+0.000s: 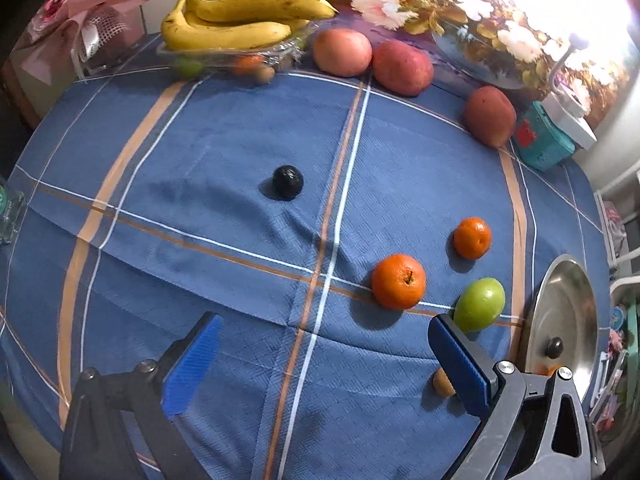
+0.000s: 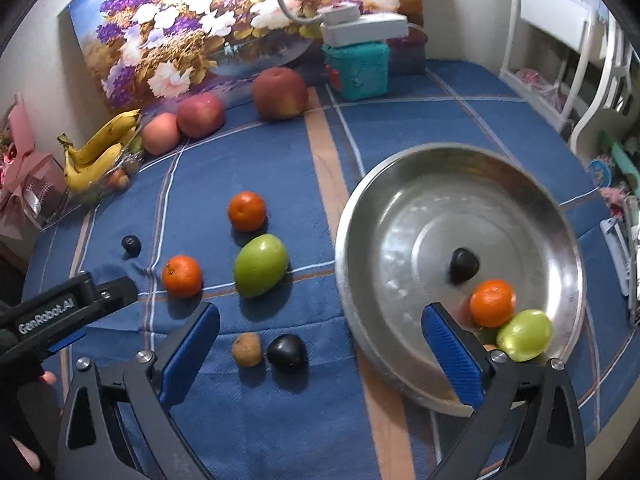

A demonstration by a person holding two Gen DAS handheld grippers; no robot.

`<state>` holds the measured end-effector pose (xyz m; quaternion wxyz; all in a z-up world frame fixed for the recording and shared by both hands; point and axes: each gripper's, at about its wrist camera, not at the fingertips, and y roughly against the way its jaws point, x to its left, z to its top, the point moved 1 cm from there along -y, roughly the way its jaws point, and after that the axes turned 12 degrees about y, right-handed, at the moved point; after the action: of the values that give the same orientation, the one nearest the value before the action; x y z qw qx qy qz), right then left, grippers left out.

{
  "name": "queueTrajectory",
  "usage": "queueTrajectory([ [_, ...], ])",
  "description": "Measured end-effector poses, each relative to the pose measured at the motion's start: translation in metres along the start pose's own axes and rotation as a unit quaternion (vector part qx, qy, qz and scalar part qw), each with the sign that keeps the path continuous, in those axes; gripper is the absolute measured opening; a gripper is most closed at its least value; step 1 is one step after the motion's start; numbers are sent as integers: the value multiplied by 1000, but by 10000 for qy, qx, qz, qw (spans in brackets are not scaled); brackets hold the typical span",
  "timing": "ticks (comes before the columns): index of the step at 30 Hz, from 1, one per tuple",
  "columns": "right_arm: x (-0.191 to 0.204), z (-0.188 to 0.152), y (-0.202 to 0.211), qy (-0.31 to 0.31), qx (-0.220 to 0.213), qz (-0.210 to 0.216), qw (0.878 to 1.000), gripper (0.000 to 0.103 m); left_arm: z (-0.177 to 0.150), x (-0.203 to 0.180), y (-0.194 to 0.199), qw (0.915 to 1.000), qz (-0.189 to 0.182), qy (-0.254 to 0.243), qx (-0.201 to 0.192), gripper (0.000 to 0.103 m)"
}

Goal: Organize fruits
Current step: 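Withdraw both open grippers from the plate toward the remaining fruits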

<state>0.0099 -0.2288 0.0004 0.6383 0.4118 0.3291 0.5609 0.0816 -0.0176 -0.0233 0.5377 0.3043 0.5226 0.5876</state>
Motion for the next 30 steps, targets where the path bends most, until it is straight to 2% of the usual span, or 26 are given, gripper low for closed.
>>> queueTrajectory([
  [6, 0, -6, -11, -310, 283, 535, 9977, 101, -2, 1, -3, 9999, -90, 95, 52, 103],
  [10, 3, -5, -10, -224, 255, 525, 9980, 101, -1, 1, 1, 9998, -168, 118, 4, 103],
  [17, 6, -5, -13, -243, 289, 714, 9967, 101, -4, 0, -7, 9994, -261, 150, 180, 103],
  [30, 10, -9, -25, -202, 484, 687, 9963, 101, -10, 6, -35, 9980, -77, 269, 560, 103],
])
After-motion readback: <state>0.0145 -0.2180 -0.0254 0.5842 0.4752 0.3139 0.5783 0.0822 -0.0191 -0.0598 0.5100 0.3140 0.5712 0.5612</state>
